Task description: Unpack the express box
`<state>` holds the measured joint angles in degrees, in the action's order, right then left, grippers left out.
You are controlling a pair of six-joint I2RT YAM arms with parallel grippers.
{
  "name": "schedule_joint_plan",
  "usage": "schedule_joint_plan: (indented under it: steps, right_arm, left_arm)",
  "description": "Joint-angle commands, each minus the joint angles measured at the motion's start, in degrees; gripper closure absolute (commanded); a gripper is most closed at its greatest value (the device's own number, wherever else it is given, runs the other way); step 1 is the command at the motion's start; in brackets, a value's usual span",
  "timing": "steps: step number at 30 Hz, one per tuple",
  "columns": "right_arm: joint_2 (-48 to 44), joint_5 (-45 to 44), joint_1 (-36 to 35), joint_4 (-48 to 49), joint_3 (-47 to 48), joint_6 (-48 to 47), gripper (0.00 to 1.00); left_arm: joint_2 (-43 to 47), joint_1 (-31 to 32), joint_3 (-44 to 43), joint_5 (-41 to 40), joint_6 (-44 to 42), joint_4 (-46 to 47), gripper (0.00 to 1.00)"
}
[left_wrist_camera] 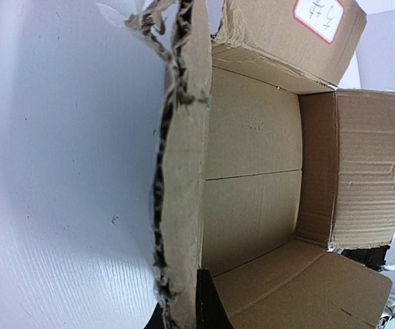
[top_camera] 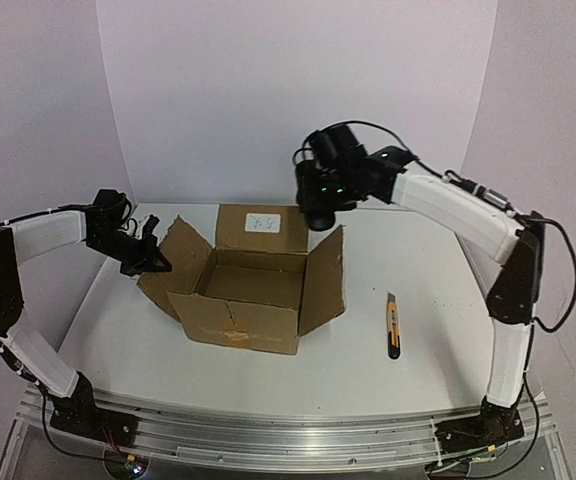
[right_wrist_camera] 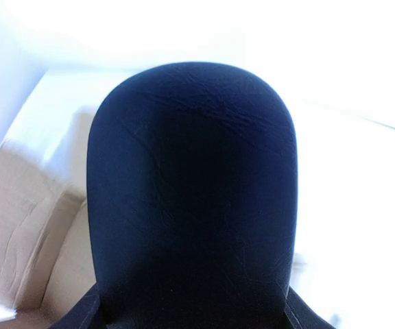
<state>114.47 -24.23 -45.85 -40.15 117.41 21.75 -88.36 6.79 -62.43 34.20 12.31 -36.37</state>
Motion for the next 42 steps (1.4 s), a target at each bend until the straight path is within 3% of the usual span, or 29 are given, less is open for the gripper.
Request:
schedule_joint_plan:
  steps: [1, 5, 9, 17, 24, 34, 42]
  right_arm:
    - [-12.8, -1.6, 13.3, -0.6, -11.6, 4.9, 0.91]
    - [-14.2, 9.3, 24.8, -0.7, -22.0, 6.0, 0.89]
    - [-6.7, 17.0, 27.3, -0.7, -22.3, 0.1, 0.9]
    - [6.3, 14.2, 29.5, -0.9, -17.4, -3.9, 0.89]
    - [6.6, 14.0, 33.5, -1.0, -21.5, -10.2, 0.84]
    - [10.0, 13.4, 35.0, -0.9, -24.5, -12.2, 0.69]
    - [10.7, 13.6, 35.1, -1.0, -23.6, -13.4, 0.34]
  left_arm:
    - [0.1, -0.2, -1.1, -1.7, 1.8, 4.4, 1.0]
    - [0.0, -0.2, -0.3, -2.1, 3.2, 4.5, 1.0]
    - [-0.5, -0.2, -0.4, -1.7, 3.0, 4.8, 1.0]
    - [-0.4, -0.2, -0.7, -2.8, 2.9, 4.4, 1.0]
    - [0.0, -0.2, -0.2, -3.0, 2.9, 4.6, 1.0]
    - [-0.5, -0.3, -0.5, -3.2, 2.7, 3.9, 1.0]
    - [-0.2, -0.2, -0.4, -2.6, 2.0, 2.6, 0.94]
